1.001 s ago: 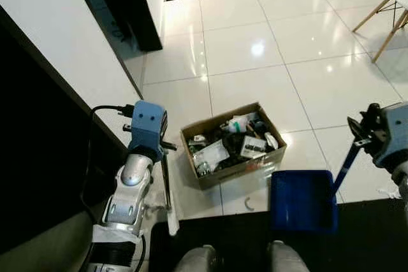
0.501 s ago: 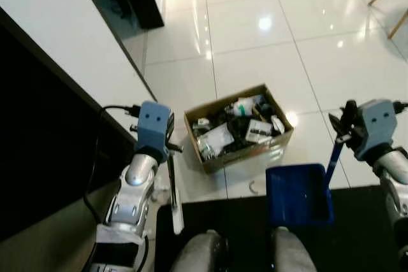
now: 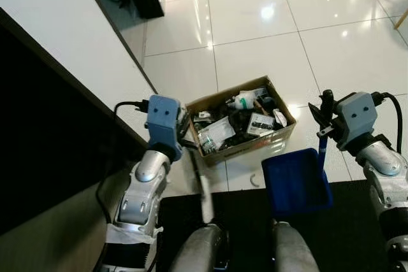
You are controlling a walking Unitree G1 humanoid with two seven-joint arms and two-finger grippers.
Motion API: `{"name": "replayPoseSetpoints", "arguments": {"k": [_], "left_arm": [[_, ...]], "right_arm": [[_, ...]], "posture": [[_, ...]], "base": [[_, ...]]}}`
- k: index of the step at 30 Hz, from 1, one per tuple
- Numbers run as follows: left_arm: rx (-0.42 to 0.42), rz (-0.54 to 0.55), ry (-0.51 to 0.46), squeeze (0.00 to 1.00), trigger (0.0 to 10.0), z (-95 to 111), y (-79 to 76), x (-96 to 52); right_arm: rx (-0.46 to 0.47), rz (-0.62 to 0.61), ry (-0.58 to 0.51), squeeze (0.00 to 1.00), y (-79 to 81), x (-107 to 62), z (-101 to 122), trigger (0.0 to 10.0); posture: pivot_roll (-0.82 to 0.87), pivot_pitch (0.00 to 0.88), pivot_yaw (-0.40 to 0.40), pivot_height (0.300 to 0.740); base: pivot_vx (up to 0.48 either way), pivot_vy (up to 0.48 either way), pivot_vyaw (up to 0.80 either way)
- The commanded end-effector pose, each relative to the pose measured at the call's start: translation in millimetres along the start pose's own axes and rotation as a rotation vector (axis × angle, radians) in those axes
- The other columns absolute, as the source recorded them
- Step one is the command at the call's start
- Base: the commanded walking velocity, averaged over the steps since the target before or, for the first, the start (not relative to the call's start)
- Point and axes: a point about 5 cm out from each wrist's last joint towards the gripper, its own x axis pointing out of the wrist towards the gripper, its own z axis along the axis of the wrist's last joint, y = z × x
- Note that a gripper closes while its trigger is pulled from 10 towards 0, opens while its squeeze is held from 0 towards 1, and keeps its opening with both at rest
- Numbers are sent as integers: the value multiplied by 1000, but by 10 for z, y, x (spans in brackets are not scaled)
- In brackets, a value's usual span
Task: Sweep floor
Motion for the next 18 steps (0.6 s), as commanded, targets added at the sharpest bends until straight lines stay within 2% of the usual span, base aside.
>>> {"name": "replayPoseSetpoints", "arguments": {"k": [1, 2, 11, 16, 18], "left_arm": [[-12, -12, 19, 0, 10000, -29, -33, 17], [-17, -22, 28, 0, 10000, -52, -70, 46], [-35, -41, 28, 0, 10000, -17, -139, 122], [-15, 4, 17, 0, 10000, -18, -122, 180], [-24, 29, -14, 0, 10000, 53, -98, 251]], "right_arm": [[9, 50, -8, 0, 183, 22, -38, 10000], [13, 66, 1, 0, 274, 11, -76, 10000], [54, 35, 9, 0, 358, 0, -118, 10000], [86, 23, 30, 0, 410, 7, -180, 10000], [99, 32, 34, 0, 477, 9, -205, 10000]], "posture": [[64, 266, 155, 740], [64, 267, 156, 740], [55, 265, 163, 740], [51, 266, 165, 740], [49, 265, 166, 740]], "base": [[0, 0, 0], [0, 0, 0], [0, 0, 0], [0, 0, 0], [0, 0, 0]]}}
